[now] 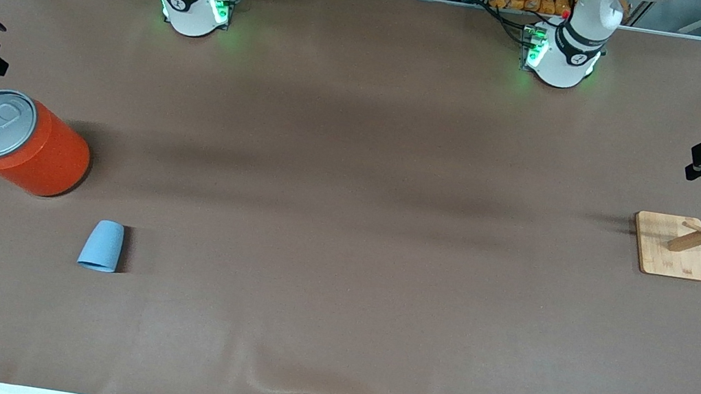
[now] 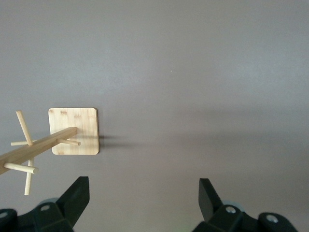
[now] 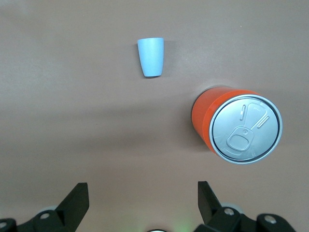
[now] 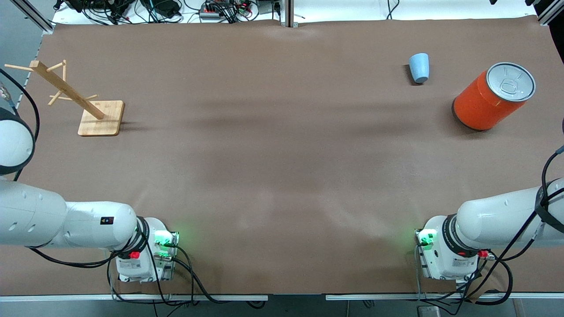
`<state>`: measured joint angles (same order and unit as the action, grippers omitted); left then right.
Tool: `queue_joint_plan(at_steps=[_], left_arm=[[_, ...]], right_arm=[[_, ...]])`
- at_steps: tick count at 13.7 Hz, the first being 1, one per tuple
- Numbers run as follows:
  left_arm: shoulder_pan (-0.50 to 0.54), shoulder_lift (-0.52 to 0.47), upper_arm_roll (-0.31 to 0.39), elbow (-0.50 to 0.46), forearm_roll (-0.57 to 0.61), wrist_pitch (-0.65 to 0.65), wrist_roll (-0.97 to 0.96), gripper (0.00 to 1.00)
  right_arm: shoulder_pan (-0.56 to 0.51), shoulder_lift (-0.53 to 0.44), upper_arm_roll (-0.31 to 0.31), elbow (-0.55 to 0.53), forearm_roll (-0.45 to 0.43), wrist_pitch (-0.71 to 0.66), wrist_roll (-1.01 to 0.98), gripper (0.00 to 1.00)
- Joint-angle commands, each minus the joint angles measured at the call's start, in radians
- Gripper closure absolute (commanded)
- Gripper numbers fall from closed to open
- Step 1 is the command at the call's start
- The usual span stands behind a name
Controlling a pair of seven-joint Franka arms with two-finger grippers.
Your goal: Flip cup
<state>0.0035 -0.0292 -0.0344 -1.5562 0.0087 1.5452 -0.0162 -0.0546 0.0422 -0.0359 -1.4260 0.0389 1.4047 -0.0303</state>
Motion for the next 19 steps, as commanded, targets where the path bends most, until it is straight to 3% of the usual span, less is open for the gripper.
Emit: queue_joint_plan(at_steps=[1, 19], left_arm=[[-0.005, 0.002, -0.002, 0.022, 0.017, -0.033, -0.001, 0.0], [0.001, 0.018, -0.001, 0.036, 0.007, -0.034, -0.022, 0.0]], right_arm=[[0.007, 0.001, 0.001, 0.006, -0.014, -0.009, 0.017, 0.0], [0.002, 0.041, -0.002, 0.009, -0.013, 0.003, 0.006, 0.0]])
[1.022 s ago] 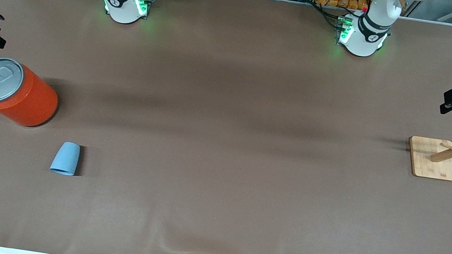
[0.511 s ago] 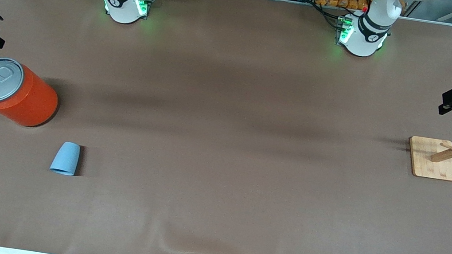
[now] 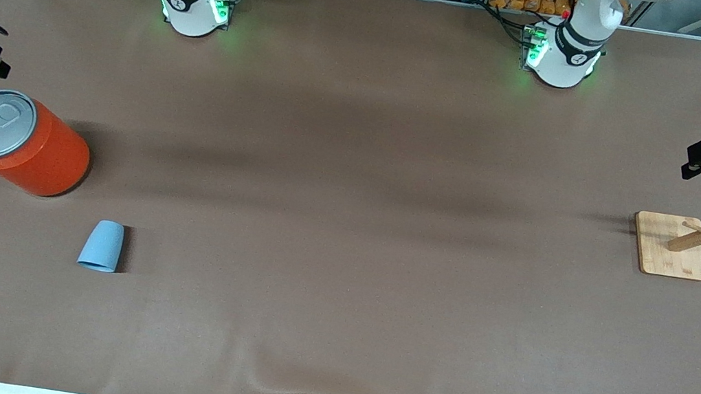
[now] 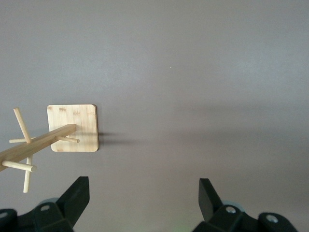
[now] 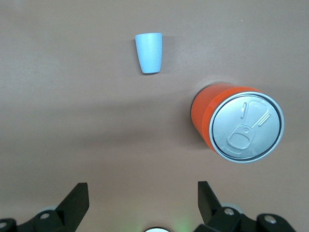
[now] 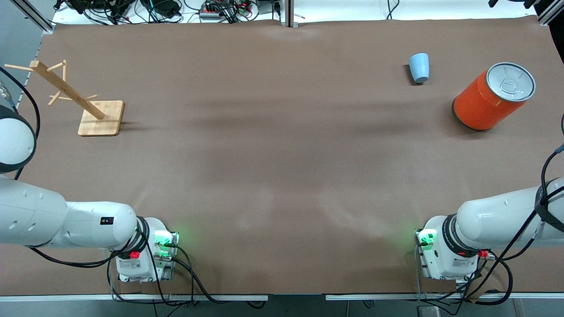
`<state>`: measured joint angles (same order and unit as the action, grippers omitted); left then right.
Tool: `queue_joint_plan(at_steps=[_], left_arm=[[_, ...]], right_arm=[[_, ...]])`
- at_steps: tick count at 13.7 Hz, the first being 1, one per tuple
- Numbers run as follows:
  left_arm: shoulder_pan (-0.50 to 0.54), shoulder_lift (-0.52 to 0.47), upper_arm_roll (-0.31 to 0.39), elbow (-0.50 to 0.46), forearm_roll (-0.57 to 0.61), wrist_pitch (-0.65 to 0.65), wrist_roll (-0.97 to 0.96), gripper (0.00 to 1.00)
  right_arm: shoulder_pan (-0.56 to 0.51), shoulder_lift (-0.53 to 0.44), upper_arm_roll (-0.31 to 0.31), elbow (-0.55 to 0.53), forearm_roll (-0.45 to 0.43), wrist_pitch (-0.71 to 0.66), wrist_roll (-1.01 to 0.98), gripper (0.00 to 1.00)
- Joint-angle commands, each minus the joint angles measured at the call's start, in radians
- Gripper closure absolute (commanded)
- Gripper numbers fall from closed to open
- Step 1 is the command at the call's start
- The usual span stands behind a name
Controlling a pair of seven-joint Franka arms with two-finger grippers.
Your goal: Flip cup
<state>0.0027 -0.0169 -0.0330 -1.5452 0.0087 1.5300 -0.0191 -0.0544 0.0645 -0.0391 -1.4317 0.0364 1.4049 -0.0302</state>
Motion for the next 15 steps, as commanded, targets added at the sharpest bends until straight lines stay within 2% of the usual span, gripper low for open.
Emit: queue_joint_plan(at_steps=[1, 5, 8, 13, 15], left_arm=[[0.002, 0.006, -0.002, 0.025, 0.007, -0.018, -0.021, 0.0], [-0.003, 0.006, -0.002, 0.022, 0.007, -0.019, -0.055, 0.0], [-0.003, 0.005, -0.004, 0.02, 0.007, -0.019, -0.055, 0.0], [0.0, 0.003, -0.002, 0.022, 0.004, -0.019, -0.052, 0.0], [0.002, 0.005, -0.002, 0.022, 0.004, -0.019, -0.045, 0.0]], right_arm=[[-0.001, 0.035, 0.002, 0.014, 0.005, 0.017, 0.004, 0.0], [0.03, 0.11, 0.005, 0.019, 0.0, 0.066, 0.006, 0.0], [0.077, 0.185, 0.004, 0.016, -0.009, 0.236, 0.003, 0.0], [0.051, 0.284, 0.002, 0.016, 0.006, 0.273, -0.01, 0.0], [0.041, 0.294, 0.001, 0.01, 0.025, 0.301, -0.025, 0.0]])
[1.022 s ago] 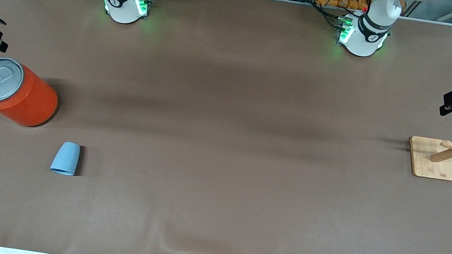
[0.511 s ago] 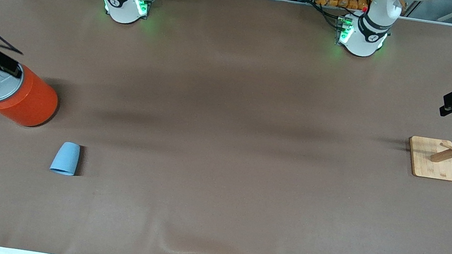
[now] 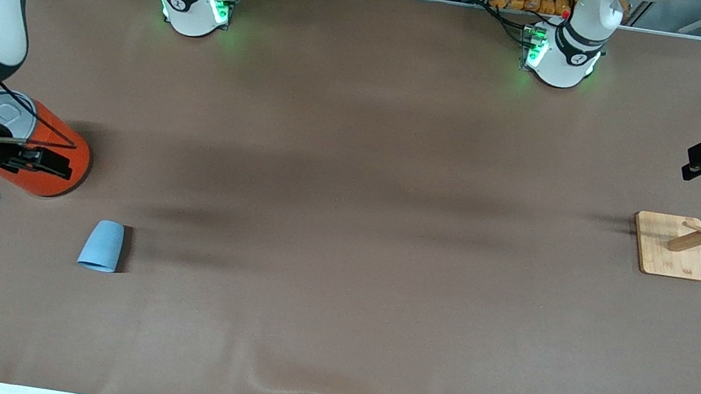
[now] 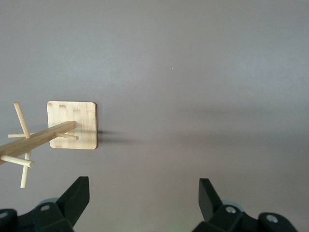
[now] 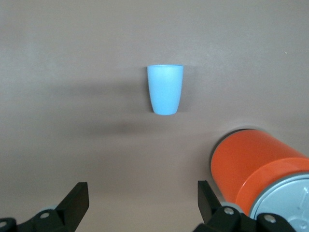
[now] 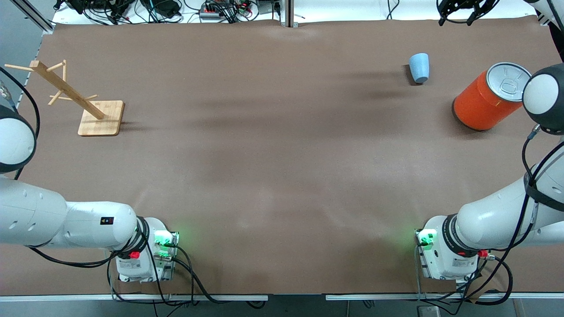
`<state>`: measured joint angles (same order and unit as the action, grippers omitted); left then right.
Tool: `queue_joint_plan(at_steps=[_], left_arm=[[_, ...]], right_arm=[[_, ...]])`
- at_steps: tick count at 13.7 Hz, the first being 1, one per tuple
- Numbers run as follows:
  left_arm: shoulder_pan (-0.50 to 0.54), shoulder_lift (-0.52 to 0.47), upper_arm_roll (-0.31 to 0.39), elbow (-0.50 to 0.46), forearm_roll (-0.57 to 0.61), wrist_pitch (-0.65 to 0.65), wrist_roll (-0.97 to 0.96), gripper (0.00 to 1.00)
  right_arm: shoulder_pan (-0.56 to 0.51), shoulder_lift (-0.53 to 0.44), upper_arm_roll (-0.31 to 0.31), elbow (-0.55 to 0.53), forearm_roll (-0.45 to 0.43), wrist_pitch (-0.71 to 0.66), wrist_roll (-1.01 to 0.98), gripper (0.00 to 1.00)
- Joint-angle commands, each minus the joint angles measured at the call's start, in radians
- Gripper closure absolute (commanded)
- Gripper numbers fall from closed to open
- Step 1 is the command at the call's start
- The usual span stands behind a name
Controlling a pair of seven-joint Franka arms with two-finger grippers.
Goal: Flip cup
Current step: 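Reach the right gripper down to the lying blue cup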
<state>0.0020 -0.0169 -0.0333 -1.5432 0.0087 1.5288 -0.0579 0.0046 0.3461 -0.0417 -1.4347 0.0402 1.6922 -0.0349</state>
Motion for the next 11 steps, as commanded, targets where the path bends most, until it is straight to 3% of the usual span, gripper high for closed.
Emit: queue_joint_plan(at_steps=[1, 11], left_arm=[[0.003, 0.003, -0.003, 0.02, 0.004, -0.018, -0.002, 0.0], [0.007, -0.015, 0.004, 0.017, 0.002, -0.039, 0.004, 0.0]], right_arm=[[-0.029, 0.034, 0.003, 0.013, 0.024, 0.036, -0.02, 0.0], [-0.048, 0.289, 0.002, -0.022, 0.018, 0.375, -0.117, 0.0]])
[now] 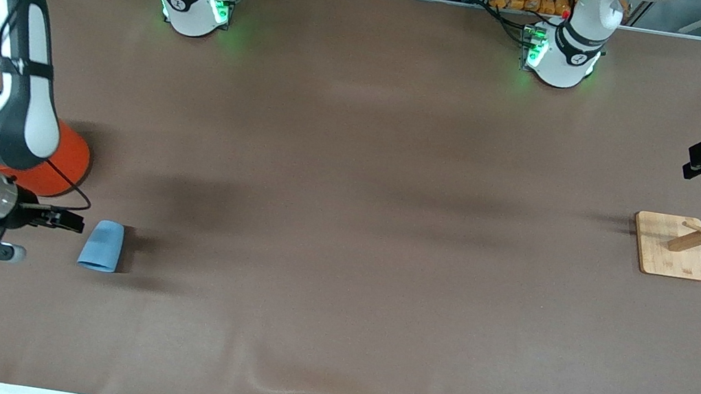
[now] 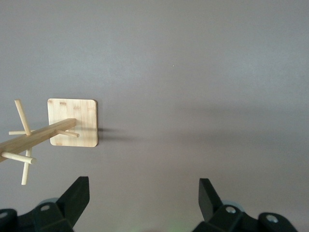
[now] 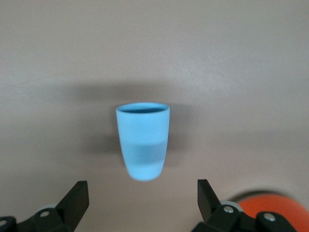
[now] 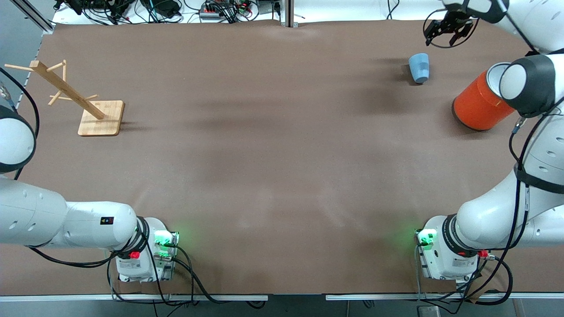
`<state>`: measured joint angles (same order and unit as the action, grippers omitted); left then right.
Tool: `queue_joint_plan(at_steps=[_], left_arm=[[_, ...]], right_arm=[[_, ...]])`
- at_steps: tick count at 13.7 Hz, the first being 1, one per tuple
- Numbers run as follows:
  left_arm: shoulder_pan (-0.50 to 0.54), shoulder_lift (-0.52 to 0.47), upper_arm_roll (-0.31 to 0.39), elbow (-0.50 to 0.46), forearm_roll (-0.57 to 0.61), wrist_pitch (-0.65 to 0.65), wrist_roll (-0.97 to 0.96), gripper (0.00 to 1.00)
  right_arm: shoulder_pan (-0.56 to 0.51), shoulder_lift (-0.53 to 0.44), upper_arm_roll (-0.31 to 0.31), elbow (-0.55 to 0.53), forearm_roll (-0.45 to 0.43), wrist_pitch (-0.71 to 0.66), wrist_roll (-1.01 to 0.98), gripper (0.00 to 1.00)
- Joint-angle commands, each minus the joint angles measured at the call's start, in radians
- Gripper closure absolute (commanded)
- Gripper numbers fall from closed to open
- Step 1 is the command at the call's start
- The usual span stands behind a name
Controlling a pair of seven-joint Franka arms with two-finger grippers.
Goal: Flip cup
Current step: 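Reach the right gripper down to the lying blue cup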
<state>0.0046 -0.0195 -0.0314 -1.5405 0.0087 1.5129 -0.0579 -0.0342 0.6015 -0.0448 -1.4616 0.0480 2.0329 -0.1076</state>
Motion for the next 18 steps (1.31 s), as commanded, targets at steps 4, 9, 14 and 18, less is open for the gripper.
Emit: queue_joint_plan(at_steps=[4, 9, 14, 18], left_arm=[[0.005, -0.016, 0.001, 0.019, 0.002, -0.023, 0.004, 0.0], [0.003, -0.014, 0.001, 0.017, 0.002, -0.023, 0.004, 0.0], [0.003, -0.034, -0.004, 0.019, 0.002, -0.023, 0.006, 0.0], [0.003, -0.034, -0.004, 0.02, 0.002, -0.023, 0.006, 0.0]], right_arm=[[-0.001, 0.049, 0.005, -0.065, 0.004, 0.105, -0.052, 0.0], [0.005, 0.06, 0.006, -0.149, 0.001, 0.219, -0.082, 0.0], [0.017, 0.08, 0.006, -0.144, -0.002, 0.298, -0.115, 0.0], [0.016, 0.113, 0.006, -0.143, -0.002, 0.329, -0.116, 0.0]])
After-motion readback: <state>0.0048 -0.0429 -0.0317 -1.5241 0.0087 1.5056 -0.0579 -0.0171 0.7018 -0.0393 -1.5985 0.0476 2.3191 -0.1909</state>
